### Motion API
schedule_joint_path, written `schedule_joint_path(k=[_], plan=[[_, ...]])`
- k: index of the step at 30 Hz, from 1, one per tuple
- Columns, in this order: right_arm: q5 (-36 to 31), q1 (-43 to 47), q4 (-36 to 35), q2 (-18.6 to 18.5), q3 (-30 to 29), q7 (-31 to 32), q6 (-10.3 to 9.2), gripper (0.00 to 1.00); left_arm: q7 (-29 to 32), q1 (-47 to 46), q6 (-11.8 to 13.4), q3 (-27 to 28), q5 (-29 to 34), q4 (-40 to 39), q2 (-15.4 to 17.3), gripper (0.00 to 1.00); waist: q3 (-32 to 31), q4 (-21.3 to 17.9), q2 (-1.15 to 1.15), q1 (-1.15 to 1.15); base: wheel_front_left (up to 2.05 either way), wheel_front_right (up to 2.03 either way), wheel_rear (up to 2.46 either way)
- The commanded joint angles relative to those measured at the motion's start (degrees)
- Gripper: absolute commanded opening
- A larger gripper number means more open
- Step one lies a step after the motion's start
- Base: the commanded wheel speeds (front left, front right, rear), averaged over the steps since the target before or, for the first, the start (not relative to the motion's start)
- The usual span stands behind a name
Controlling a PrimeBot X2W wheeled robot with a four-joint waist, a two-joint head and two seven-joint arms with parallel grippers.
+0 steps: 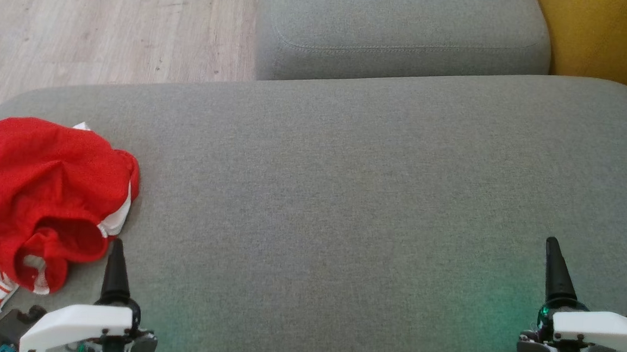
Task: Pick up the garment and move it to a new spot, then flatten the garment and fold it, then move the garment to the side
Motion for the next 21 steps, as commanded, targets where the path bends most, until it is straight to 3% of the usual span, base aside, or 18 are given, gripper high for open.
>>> schedule_joint_path(k=[1, 21], plan=[[-1.7, -1.4, -2.3, -0.5, 0.6, -0.7, -0.01, 1.0, -0.7, -1.4, 0.3, 0.0, 1.7, -2.4, 0.4, 1.0, 0.0, 0.0, 0.0, 0.0, 0.0, 0.0, 0.0], [-16.2, -0.2, -4.6, -0.5, 4.1, -4.1, -0.02, 1.0, -4.1, -0.2, 3.6, -4.2, 17.4, -5.9, 0.8, 1.0, -1.0, 0.1, 0.0, 0.0, 0.0, 0.0, 0.0]])
